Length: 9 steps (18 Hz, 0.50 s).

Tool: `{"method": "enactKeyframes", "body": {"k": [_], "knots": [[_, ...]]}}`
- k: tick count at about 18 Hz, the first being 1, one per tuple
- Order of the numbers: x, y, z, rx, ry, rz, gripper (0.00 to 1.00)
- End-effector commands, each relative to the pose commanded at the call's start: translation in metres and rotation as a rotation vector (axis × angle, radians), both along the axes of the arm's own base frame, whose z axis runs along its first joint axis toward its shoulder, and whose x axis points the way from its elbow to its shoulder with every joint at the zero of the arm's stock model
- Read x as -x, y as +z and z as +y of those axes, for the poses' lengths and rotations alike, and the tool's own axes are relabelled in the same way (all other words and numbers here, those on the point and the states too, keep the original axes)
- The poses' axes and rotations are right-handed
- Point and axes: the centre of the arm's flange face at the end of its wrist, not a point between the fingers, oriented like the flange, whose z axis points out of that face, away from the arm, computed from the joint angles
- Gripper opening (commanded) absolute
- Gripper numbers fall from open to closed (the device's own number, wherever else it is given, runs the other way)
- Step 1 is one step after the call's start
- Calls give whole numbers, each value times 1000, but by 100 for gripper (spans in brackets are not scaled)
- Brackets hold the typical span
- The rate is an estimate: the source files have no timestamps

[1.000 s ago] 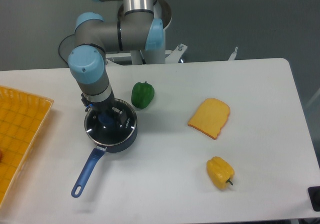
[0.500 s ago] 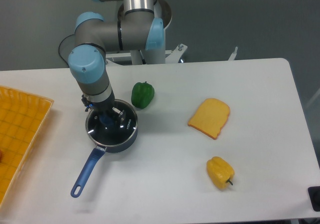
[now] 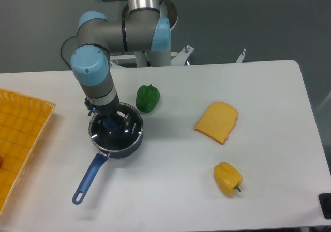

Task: Open the lid
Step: 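Lift the glass lid up off the saucepan by its knob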

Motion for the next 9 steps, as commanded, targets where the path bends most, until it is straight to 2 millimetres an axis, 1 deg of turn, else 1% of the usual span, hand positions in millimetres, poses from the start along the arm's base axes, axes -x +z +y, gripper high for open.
{"method": "enactKeyframes", "body": {"k": [2,5,6,7,9], "knots": [[10,12,1,4,-49,-7,51],[23,22,-2,-16,-83,-1,51],[26,28,1,-28,-107,8,51],[31,35,3,-44,-141,12,51],[46,43,1,-67,-201,14,51]]}}
